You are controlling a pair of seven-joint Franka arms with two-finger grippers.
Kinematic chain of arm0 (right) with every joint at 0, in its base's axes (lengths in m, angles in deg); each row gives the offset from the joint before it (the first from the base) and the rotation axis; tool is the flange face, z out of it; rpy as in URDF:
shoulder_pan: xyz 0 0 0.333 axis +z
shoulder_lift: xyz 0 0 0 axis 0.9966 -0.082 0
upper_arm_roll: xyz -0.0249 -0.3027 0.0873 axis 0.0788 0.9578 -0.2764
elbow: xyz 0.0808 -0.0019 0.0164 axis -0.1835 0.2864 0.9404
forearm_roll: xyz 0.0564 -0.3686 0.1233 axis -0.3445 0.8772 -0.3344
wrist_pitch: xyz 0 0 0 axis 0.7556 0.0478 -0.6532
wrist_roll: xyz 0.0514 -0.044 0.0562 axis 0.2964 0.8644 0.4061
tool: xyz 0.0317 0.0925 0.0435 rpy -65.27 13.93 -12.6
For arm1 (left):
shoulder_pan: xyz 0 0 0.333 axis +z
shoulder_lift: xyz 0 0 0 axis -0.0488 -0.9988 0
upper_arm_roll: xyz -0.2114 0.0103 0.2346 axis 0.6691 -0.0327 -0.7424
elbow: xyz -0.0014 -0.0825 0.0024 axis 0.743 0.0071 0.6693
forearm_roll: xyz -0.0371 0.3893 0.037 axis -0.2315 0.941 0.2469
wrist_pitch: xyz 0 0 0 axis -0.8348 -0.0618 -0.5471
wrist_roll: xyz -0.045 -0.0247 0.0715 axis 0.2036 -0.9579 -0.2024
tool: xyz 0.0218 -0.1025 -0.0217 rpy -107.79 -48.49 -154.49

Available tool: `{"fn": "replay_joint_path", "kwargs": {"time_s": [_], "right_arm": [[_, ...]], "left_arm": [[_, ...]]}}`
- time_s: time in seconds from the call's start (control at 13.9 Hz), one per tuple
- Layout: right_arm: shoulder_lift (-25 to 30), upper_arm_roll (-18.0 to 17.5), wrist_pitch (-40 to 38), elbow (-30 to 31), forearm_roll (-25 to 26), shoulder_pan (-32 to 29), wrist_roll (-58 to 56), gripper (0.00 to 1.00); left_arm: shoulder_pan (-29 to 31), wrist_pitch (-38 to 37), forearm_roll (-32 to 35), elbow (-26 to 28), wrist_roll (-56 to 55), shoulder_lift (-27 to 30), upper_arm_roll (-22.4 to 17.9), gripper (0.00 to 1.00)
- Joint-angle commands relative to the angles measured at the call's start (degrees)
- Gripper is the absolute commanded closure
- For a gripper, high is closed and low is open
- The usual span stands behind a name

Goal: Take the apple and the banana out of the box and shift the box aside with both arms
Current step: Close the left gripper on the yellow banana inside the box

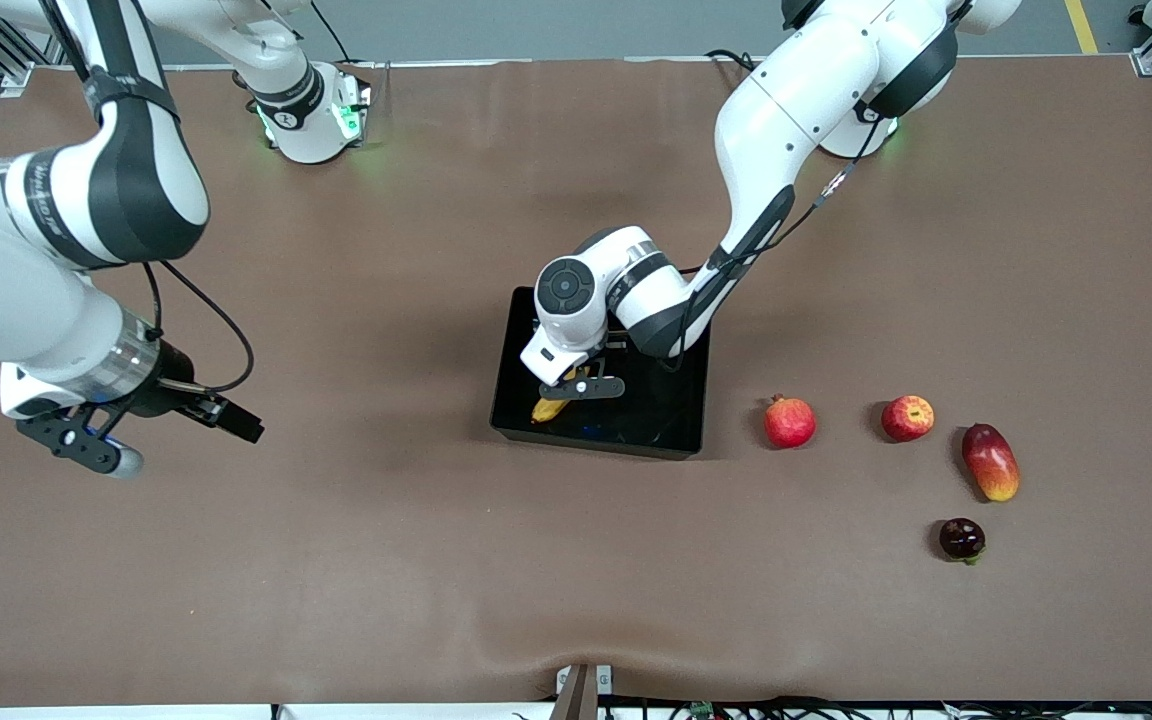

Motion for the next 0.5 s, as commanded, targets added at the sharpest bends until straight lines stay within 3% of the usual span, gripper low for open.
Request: {"fn": "replay_joint_path", "kwargs": {"time_s": [0.0, 0.43], "right_arm": [[-1.81, 0.24, -0.18, -0.19, 3.27, 2.61, 0.47, 0.0], [-4.97, 0.15, -5.8, -0.27, 3.02, 7.53, -0.06, 0.0]], "left_arm": [[-0.42, 0.03, 1.36, -1.58, -0.55, -0.07, -0.58, 1.0], [0.11, -0.06, 1.54, -2.46, 1.57, 4.93, -0.49, 1.0]]}}
